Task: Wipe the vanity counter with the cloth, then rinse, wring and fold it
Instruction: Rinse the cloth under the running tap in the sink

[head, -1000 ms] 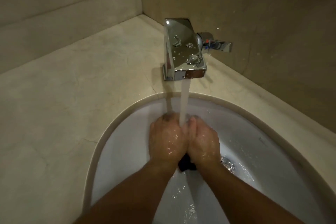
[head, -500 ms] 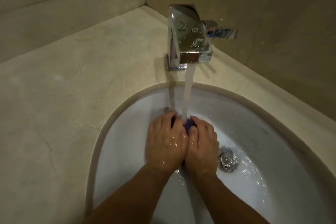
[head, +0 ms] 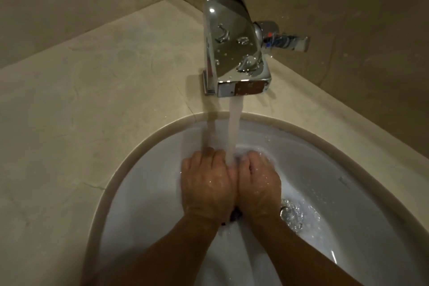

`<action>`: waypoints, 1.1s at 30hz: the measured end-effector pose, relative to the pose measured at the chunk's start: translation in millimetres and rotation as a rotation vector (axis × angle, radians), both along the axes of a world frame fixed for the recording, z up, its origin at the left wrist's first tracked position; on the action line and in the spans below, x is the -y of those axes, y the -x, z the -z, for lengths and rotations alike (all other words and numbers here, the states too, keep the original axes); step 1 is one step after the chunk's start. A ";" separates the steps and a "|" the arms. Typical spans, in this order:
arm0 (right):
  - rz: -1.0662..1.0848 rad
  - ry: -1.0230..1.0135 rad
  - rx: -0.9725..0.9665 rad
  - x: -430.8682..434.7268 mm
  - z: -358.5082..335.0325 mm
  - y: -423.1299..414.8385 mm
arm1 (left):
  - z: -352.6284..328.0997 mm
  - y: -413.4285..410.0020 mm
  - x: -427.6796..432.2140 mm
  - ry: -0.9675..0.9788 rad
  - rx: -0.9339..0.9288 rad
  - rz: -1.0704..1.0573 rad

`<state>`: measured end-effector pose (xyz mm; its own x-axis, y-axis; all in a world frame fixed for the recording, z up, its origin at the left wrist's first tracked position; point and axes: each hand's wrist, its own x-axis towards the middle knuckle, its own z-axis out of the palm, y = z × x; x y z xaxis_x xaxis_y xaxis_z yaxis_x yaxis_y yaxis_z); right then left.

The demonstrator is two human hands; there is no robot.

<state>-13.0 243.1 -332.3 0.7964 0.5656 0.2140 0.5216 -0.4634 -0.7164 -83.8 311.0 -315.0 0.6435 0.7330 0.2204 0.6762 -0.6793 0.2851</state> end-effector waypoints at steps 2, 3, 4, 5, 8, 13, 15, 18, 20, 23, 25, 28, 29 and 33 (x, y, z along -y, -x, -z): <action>0.009 0.116 -0.009 1.2 0.1 -1.4 | -1.5 -4.4 -0.4 0.057 0.028 -0.016; 0.017 0.143 -0.031 3.0 1.3 -2.7 | -2.6 -6.1 -0.7 0.069 0.038 -0.013; 0.019 0.130 -0.059 4.2 1.1 -4.0 | -2.8 -7.4 -1.2 0.074 0.044 -0.006; 0.010 0.107 -0.084 4.8 -0.6 -4.9 | -3.6 -7.0 -1.3 0.087 0.041 -0.001; -0.041 0.085 -0.095 3.5 -14.4 -3.8 | -8.6 -5.1 -0.8 0.135 0.017 0.011; -0.080 -0.087 -0.026 4.5 -49.7 3.5 | -32.4 0.9 -3.6 0.169 0.152 0.072; -0.063 -0.175 -0.017 5.8 -57.8 6.1 | -43.4 8.1 -5.2 0.143 0.334 0.110; -0.008 -0.229 -0.151 5.2 -62.9 15.1 | -43.5 19.4 -7.2 0.165 0.421 0.135; 0.014 -0.209 -0.255 3.1 -58.7 23.9 | -31.1 25.2 -7.9 0.156 0.355 0.124; 0.091 -0.210 -0.299 -1.2 -45.6 31.0 | -14.8 28.1 -7.9 0.251 0.312 0.080; 0.104 -0.145 -0.237 -2.5 -32.7 34.8 | -7.0 28.5 -6.7 0.260 0.293 0.134; 0.099 -0.132 -0.122 -0.5 -13.5 34.6 | 1.8 26.7 -7.1 0.094 0.134 0.259; 0.083 -0.139 -0.106 -0.8 -10.4 33.3 | 2.7 25.4 -8.3 0.059 0.072 0.253; 0.021 0.029 0.017 -8.0 -0.4 20.3 | 6.1 20.5 -7.2 -0.070 -0.082 0.197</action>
